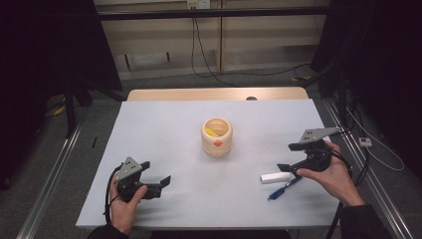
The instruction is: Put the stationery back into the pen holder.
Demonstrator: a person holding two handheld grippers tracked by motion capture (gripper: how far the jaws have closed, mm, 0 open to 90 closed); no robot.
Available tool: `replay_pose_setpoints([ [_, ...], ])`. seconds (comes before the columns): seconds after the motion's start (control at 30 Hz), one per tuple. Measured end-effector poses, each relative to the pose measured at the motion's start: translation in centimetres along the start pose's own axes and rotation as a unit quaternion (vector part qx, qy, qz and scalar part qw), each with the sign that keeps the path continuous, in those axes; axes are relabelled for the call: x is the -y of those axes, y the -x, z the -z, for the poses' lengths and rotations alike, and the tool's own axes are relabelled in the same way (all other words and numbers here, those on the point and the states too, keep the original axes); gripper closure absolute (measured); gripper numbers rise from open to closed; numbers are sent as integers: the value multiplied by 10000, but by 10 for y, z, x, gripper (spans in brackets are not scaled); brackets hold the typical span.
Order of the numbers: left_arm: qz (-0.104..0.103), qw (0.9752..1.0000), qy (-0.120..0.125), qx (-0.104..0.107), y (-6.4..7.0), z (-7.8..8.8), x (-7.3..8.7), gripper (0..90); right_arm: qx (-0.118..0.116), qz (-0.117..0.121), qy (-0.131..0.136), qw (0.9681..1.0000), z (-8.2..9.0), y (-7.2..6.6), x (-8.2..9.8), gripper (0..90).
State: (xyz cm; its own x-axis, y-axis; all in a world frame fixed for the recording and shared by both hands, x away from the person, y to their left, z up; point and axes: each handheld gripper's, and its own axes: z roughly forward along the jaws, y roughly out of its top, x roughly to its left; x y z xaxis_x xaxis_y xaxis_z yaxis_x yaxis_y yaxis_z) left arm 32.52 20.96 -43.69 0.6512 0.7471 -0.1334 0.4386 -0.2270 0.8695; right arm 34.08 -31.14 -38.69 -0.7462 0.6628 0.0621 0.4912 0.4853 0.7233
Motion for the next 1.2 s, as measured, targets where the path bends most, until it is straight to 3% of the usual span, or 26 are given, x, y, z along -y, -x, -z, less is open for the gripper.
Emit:
replay_pose_setpoints([
  [0.2,23,10000,8,-33,0,-1,0,52,-31,229,-385,9990,3,1,5,184],
  [0.33,7,10000,-16,-77,0,0,0,52,-132,479,-680,9964,1,1,2,260],
  [0.47,18,10000,13,-38,-1,1,0,52,-215,767,-1031,9915,-3,-1,-3,275],
  [0.57,11,10000,-7,-35,0,1,0,52,-144,926,-1211,9882,-6,-1,-3,267],
  [0.73,12,10000,-1,-22,0,0,0,52,-262,995,-1220,9872,-13,-1,3,310],
  [1.0,-27,10000,-21,-6,0,0,0,52,-402,1242,-1524,9796,-22,0,5,403],
  [1.1,-29,10000,-27,-2,0,0,0,52,-391,1442,-1749,9732,-26,0,4,421],
  [1.2,-6,10000,-12,5,0,-1,0,52,-343,1566,-1822,9701,-26,0,2,413],
])
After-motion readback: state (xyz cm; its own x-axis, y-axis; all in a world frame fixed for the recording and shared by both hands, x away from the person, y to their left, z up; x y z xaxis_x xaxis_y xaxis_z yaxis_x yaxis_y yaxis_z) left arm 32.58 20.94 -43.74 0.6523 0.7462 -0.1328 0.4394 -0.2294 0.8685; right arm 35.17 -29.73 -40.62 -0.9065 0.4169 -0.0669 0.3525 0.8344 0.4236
